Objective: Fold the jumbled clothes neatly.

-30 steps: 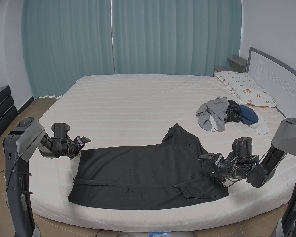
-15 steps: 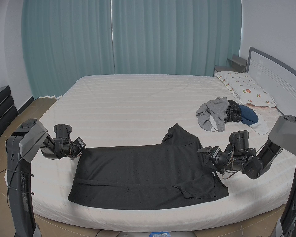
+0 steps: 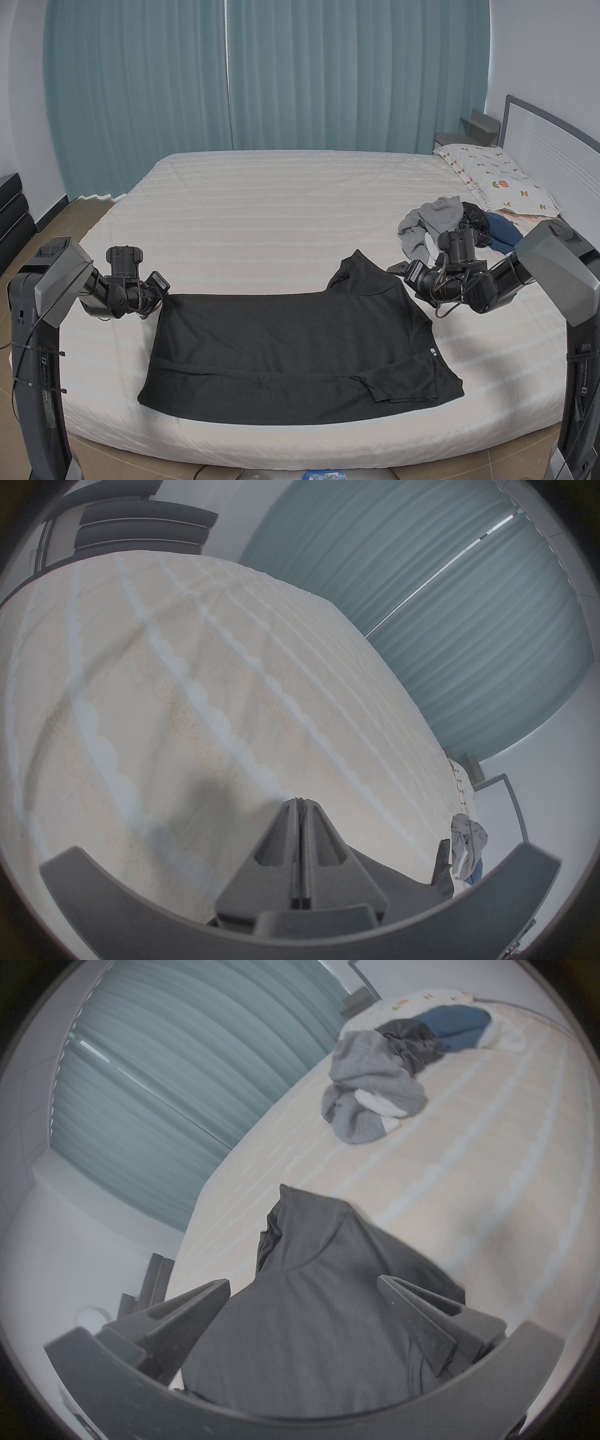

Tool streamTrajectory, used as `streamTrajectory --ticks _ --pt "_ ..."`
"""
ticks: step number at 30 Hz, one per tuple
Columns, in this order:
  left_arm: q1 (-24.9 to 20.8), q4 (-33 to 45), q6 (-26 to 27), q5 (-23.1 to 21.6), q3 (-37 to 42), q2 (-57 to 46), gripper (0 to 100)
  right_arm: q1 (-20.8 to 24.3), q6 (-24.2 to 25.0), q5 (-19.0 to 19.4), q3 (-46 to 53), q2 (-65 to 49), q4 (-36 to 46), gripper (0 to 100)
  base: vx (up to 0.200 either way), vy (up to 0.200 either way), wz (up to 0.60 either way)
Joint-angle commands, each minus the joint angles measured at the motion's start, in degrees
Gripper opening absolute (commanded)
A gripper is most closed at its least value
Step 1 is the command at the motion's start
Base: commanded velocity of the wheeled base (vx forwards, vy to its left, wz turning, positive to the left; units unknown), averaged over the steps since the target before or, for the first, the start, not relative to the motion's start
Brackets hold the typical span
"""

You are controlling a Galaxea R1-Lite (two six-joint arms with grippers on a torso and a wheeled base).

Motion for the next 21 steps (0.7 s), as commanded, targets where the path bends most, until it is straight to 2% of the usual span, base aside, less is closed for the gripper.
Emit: streamTrajectory --ticks 1,12,13,16,21 --pt "0.07 0.12 -2.34 0.19 0.11 -1.36 0 -1.06 -6.04 -3.87 -14.34 12.31 4.67 100 0.000 0.000 0.00" --pt "-0.11 0.30 -2.42 0.19 0.20 -1.27 0 -1.06 -6.13 -4.75 -31.22 21.36 10.39 100 0.000 0.000 0.00" --pt "-0.20 0.30 -2.42 0.19 0.20 -1.27 0 -1.06 -6.13 -4.75 -31.39 21.45 10.47 0 0.000 0.000 0.00" --pt "-0.20 0.21 -2.42 0.19 0.73 -1.36 0 -0.98 -6.13 -4.75 -35.33 23.20 13.37 0 0.000 0.000 0.00" --pt "-0.20 0.21 -2.42 0.19 0.73 -1.45 0 -0.98 -6.13 -4.84 -35.33 23.82 14.25 0 0.000 0.000 0.00"
